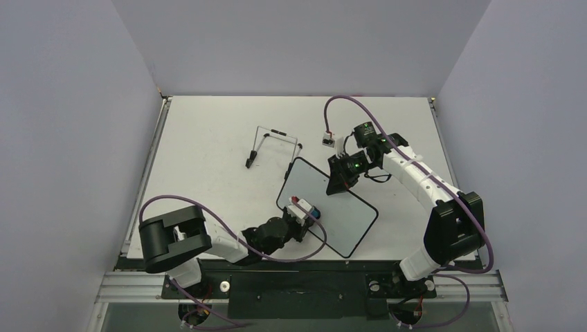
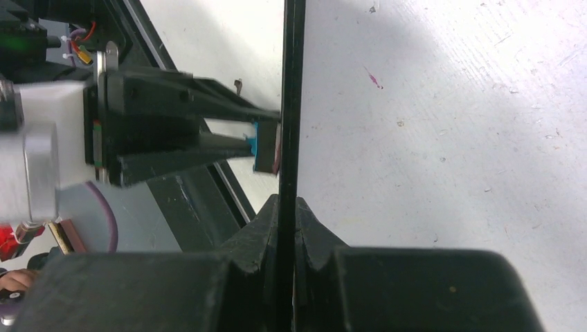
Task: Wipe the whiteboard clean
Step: Erase the whiteboard at the whiteboard stand.
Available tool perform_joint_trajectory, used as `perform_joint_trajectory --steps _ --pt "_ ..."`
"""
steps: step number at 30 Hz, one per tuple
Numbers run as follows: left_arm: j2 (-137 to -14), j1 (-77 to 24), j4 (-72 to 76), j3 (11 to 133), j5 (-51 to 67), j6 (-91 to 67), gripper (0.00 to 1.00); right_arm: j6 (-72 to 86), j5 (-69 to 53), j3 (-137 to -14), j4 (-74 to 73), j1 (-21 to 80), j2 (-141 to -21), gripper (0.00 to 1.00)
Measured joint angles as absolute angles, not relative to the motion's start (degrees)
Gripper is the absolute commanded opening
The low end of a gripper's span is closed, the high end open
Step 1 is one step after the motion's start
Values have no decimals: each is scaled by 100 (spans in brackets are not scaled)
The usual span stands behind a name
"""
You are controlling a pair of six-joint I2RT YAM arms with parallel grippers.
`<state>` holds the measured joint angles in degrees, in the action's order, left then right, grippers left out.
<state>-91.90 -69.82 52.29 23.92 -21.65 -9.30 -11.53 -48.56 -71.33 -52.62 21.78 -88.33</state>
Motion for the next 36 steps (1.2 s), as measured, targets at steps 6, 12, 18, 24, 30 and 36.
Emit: perform_joint_trajectory --steps 6,12,18,24,30,36 --pt "-8976 -6298 5684 1865 -2318 -1498 0 -1146 -4884 -7133 -5234 2174 -8831 0" --pt "-8973 -6230 5918 1741 -2152 -1483 0 -1153 -4919 -7133 -5249 2174 -8831 0" --pt "-9330 -6753 6029 2062 -1909 -1050 0 -1146 -4906 -7133 -5253 2163 -8831 0" --pt "-9443 -6812 6040 2263 -1837 -996 0 -1129 -4886 -7133 -5229 2123 -8831 0" --pt "-9404 -6233 6082 2178 -1905 -1601 0 -1004 -4816 -7133 -5094 2088 -8831 0" --pt "-9301 -6298 5769 2257 -2161 -1817 0 -974 -4803 -7133 -5074 2091 -8831 0"
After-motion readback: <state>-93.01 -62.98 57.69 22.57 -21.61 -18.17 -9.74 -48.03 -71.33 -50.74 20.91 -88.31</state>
